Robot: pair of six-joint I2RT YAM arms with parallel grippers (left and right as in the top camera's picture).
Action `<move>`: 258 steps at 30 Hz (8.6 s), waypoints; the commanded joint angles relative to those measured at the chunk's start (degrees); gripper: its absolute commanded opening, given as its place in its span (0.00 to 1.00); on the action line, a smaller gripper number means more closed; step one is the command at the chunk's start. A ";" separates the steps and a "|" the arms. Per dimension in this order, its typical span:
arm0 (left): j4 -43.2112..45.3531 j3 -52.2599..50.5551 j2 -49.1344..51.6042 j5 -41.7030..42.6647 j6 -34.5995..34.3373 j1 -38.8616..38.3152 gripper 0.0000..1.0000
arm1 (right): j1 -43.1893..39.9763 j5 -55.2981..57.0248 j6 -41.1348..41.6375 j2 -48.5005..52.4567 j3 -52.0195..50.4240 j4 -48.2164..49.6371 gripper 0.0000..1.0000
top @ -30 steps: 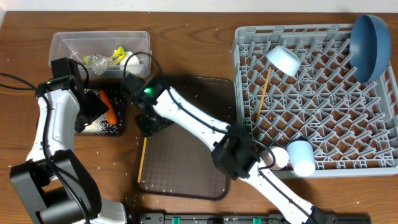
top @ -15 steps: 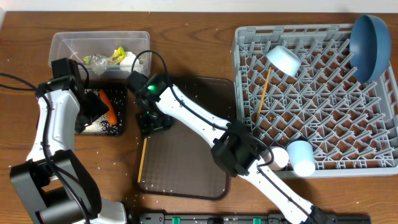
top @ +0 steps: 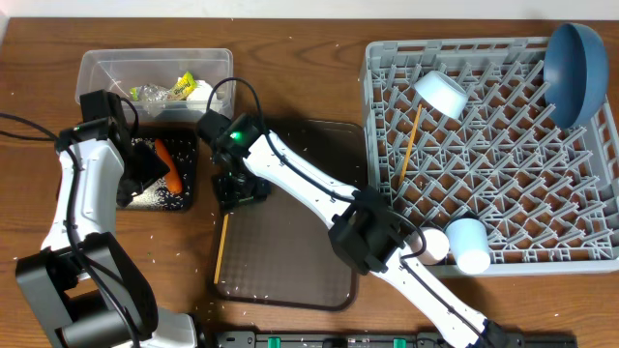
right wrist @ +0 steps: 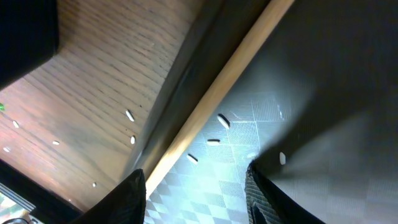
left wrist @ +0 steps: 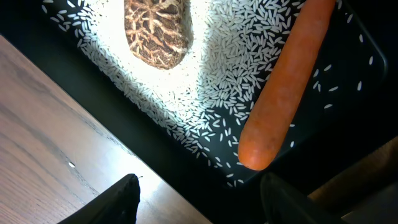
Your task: Sort waste into correct bins and load items into the dishwasher rack
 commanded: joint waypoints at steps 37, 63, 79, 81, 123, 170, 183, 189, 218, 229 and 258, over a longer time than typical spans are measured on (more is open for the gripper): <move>-0.48 -1.73 0.04 -3.32 0.13 0.24 0.63 | 3.45 26.01 36.61 0.79 3.17 7.39 0.99; -0.50 -1.81 0.07 -4.37 0.13 0.24 0.63 | 1.14 19.78 34.42 -1.60 3.93 -5.31 0.96; -0.48 -1.81 0.07 -4.37 0.13 0.24 0.63 | 1.79 24.52 26.43 -6.93 3.61 -7.96 0.93; -0.48 -1.81 0.07 -4.37 0.13 0.24 0.63 | 2.56 22.51 25.31 -6.27 2.86 -7.93 0.93; 0.37 -1.84 0.04 -4.35 -0.13 0.20 0.63 | -5.18 30.36 -0.72 -10.25 -6.67 2.10 0.99; 2.49 -3.13 0.07 -4.33 -0.13 0.20 0.64 | 0.11 18.67 -22.34 -16.26 -20.96 8.07 0.94; 2.47 -3.21 0.07 -4.33 -0.13 0.20 0.64 | 2.14 18.23 -20.41 -15.34 -29.51 6.54 0.71; 2.47 -3.21 0.07 -4.33 -0.13 0.20 0.64 | 1.44 17.18 -19.63 -15.04 -31.21 7.93 0.27; 2.51 -3.21 0.07 -3.50 -0.13 0.20 0.64 | -21.86 19.52 -14.47 -32.17 -13.51 1.27 0.01; 2.54 -3.21 0.07 -3.48 -0.13 0.20 0.64 | -37.31 20.76 -17.31 -32.57 -17.38 -2.80 0.01; 2.58 -3.21 0.07 -3.48 -0.13 0.20 0.64 | -41.31 26.27 -19.54 -32.57 -31.87 8.48 0.54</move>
